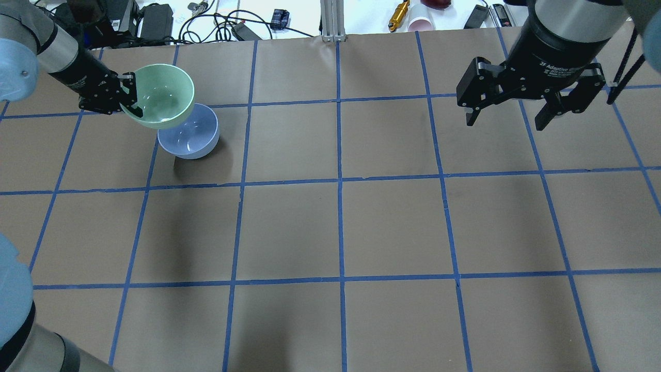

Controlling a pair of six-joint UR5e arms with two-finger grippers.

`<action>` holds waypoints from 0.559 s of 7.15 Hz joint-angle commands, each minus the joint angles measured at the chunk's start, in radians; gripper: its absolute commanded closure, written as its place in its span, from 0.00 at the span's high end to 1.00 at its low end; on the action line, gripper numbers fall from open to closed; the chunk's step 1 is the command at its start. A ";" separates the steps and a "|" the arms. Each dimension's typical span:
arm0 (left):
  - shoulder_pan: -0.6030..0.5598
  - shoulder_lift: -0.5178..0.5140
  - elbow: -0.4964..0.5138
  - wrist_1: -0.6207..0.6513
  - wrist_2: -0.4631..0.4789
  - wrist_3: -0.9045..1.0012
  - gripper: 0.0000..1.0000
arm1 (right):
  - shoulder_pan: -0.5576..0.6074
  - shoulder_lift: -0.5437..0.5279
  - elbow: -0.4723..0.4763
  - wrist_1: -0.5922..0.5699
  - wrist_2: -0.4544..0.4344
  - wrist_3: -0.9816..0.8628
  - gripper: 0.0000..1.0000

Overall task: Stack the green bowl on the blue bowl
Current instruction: 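Lower the green bowl into the blue bowl with the left gripper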

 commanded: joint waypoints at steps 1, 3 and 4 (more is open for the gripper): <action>-0.002 -0.028 -0.004 0.015 0.034 -0.001 0.00 | 0.000 0.000 0.000 0.001 0.000 0.000 1.00; -0.004 -0.045 0.001 0.029 0.031 0.004 0.00 | 0.000 0.000 0.001 0.000 0.000 0.000 1.00; -0.004 -0.057 -0.007 0.026 0.031 -0.004 0.00 | 0.000 0.000 0.000 0.000 0.000 0.000 1.00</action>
